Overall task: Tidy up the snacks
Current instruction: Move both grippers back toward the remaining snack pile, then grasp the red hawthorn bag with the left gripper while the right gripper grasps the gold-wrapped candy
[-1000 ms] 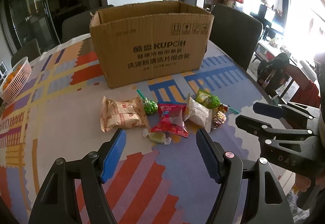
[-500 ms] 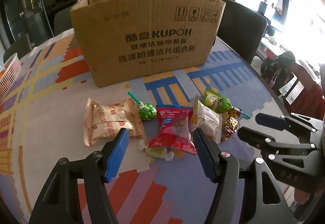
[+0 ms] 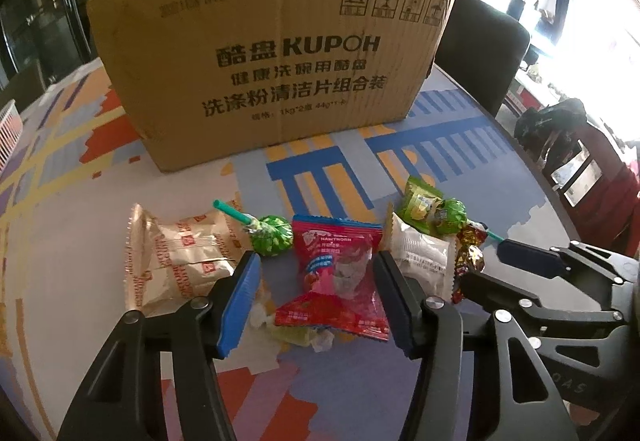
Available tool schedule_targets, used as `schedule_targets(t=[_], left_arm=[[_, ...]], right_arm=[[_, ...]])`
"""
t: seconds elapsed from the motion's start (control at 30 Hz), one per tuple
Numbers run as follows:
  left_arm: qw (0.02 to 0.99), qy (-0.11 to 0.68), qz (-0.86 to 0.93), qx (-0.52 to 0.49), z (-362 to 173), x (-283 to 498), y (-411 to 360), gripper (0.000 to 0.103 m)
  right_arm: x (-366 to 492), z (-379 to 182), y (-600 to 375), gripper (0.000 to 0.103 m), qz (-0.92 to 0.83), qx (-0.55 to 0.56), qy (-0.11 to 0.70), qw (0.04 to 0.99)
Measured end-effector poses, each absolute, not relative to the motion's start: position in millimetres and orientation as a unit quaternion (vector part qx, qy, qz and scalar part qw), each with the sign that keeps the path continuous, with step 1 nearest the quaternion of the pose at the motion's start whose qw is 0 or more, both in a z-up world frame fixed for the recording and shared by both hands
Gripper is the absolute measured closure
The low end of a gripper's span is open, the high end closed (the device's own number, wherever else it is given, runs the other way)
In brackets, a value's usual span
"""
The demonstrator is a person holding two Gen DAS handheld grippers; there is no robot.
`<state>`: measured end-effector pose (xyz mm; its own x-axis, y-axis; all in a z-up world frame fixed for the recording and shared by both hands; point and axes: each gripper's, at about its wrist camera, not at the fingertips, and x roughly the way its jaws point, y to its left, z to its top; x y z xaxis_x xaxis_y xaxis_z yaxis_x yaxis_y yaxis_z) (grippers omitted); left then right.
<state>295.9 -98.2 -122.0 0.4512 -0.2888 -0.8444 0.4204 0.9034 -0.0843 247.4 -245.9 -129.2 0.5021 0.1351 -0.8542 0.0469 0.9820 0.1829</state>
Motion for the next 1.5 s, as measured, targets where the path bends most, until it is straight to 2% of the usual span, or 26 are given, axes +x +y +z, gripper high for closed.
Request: schedule_targets(t=[0.37,0.47,0.63,0.8,1.1,1.5], left_arm=[[0.835,0.499,-0.223,0.055,-134.4,301.2,-101.3,0.050],[0.829,0.508,-0.226,0.055,-138.8,303.0,-105.2,0.059],[0.831,0.507,-0.219,0.063,-140.5,300.2,-109.2,0.062],[0.839,0.499,-0.207,0.065,-134.8,294.6,-108.2,0.069],[0.853,0.480,-0.196,0.056,-113.1,278.1,-100.4,0.070],[0.882,0.426,-0.197,0.034,-57.3,266.8,-91.3,0.070]], right_arm=[[252.0,-140.1,-248.4,0.058,0.025,0.099,0.501,0.859],[252.9,-140.4,-247.4,0.064,0.026,0.094,0.501,0.860],[252.7,-141.6,-249.1,0.078,0.020,0.086,0.500,0.861],[250.5,-141.2,-252.6,0.079,0.022,0.093,0.500,0.861],[236.1,-120.4,-251.5,0.079,0.021,0.085,0.478,0.874],[228.8,-73.7,-245.8,0.079,0.048,0.079,0.427,0.899]])
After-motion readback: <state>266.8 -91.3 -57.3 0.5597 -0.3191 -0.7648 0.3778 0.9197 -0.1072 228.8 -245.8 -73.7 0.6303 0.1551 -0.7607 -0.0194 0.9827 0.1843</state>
